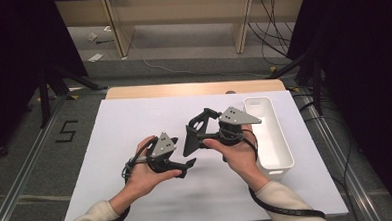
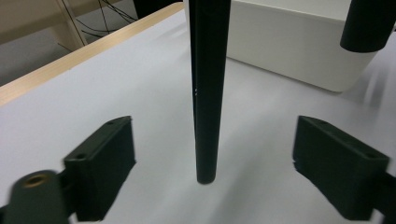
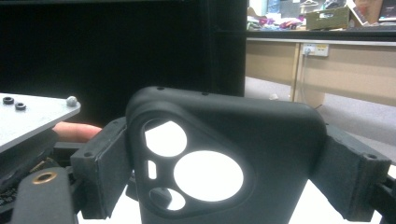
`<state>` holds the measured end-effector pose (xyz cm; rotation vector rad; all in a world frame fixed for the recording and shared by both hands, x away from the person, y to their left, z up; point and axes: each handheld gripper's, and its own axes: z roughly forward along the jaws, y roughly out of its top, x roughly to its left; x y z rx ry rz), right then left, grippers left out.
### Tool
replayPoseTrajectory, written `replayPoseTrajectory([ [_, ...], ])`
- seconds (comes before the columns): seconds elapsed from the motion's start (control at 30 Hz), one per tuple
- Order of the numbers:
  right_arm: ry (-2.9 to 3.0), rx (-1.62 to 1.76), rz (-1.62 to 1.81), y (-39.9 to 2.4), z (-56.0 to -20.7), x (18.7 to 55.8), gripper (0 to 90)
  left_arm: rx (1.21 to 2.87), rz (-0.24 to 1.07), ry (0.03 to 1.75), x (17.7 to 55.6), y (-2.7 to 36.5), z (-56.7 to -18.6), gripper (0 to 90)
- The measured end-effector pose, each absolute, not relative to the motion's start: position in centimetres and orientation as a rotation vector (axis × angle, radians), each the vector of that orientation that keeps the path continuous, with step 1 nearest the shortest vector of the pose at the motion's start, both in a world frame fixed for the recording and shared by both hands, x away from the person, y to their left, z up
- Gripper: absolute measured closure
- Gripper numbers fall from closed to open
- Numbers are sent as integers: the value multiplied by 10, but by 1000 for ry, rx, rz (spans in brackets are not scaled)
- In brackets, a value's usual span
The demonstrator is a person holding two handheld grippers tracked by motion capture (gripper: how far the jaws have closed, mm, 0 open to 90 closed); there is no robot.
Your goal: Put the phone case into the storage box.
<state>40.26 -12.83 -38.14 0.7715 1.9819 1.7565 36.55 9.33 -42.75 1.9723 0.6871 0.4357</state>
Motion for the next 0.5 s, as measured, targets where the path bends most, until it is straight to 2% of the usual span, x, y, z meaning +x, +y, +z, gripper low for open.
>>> replayPoseTrajectory([
  [0.1, 1973, 778, 1756, -131, -380, 404, 156, 1972, 434, 680, 365, 98, -427, 0],
  [0.5, 1940, 801, 1755, -142, -376, 408, 156, 1965, 459, 691, 362, 115, -427, 0],
])
